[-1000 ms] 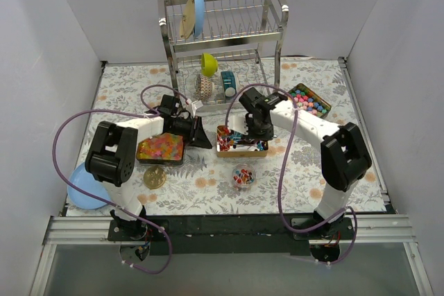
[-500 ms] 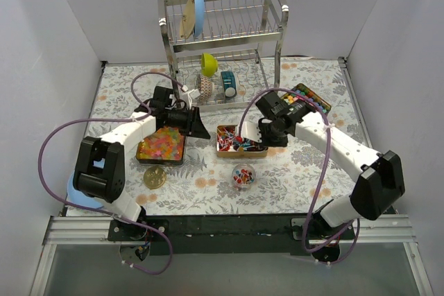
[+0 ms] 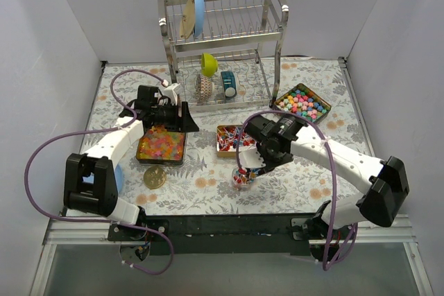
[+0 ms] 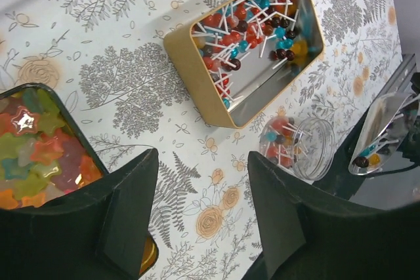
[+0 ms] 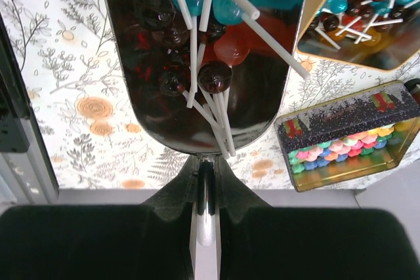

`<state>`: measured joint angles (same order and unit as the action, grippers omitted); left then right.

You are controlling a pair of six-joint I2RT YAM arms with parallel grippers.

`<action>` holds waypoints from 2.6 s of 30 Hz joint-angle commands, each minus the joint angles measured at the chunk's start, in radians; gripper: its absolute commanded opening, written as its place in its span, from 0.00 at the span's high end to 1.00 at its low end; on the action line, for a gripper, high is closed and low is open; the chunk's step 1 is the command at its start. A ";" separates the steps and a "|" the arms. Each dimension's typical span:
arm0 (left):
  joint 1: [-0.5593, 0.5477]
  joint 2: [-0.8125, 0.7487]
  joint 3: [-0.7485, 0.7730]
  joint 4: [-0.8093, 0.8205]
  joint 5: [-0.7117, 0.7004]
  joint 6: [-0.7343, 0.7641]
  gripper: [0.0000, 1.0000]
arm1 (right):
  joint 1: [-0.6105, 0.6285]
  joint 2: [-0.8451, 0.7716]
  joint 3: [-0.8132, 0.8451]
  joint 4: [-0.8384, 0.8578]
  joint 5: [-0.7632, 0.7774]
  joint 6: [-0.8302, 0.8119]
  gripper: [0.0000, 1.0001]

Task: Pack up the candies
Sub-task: Place the fake candies in the packing bottle, then adjust the spatula.

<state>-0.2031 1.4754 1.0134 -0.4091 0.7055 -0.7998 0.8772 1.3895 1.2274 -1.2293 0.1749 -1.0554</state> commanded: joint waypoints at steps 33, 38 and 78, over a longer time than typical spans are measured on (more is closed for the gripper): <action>0.065 -0.047 -0.016 0.105 -0.003 -0.098 0.40 | 0.246 0.100 0.021 -0.081 0.488 0.127 0.99; 0.065 -0.050 -0.016 0.104 0.043 -0.085 0.45 | 0.249 0.086 0.026 -0.078 0.483 0.130 0.99; -0.007 0.077 -0.070 0.254 0.456 -0.256 1.00 | -0.010 0.307 0.641 -0.073 -0.207 0.397 0.99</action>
<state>-0.2104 1.5402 0.9012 -0.1722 1.1927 -1.0637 0.9173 1.7878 1.8782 -1.3010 0.0208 -0.6682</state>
